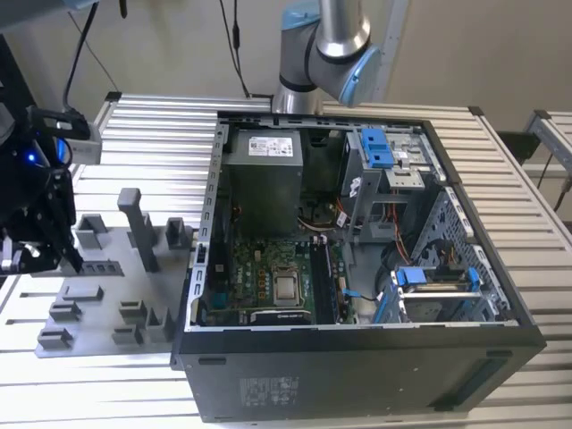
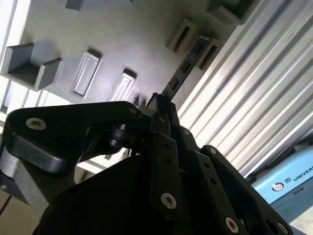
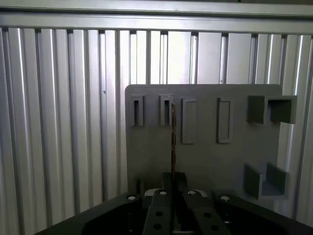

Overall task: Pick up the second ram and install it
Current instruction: 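Pick up the second ram and move it above second insertion slot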

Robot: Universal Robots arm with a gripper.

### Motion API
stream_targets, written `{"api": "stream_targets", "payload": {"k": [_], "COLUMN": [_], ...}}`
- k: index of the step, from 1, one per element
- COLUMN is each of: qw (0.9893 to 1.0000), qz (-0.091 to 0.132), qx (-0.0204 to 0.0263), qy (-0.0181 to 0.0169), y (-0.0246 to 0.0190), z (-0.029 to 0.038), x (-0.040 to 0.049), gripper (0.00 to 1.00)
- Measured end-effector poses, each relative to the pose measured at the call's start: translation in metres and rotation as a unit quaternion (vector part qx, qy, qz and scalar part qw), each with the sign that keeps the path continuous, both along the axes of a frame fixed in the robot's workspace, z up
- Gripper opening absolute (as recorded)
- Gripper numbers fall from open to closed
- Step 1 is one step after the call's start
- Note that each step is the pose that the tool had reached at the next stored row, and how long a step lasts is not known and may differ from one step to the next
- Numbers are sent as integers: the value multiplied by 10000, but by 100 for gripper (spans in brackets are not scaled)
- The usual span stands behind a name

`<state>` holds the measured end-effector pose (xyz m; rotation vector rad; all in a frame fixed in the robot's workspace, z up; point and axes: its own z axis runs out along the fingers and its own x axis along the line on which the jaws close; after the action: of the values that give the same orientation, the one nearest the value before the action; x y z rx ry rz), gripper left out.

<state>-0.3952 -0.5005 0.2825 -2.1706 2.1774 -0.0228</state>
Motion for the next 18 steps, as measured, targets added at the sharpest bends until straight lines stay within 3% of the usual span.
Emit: {"api": "stream_targets", "payload": {"k": [7,18], "qw": [10000,10000], "qz": [-5,-8], "qx": [0,0], "qy": [0,0], "y": [-1,0], "z": [88,172], "x": [1,0], "gripper": [14,14]}}
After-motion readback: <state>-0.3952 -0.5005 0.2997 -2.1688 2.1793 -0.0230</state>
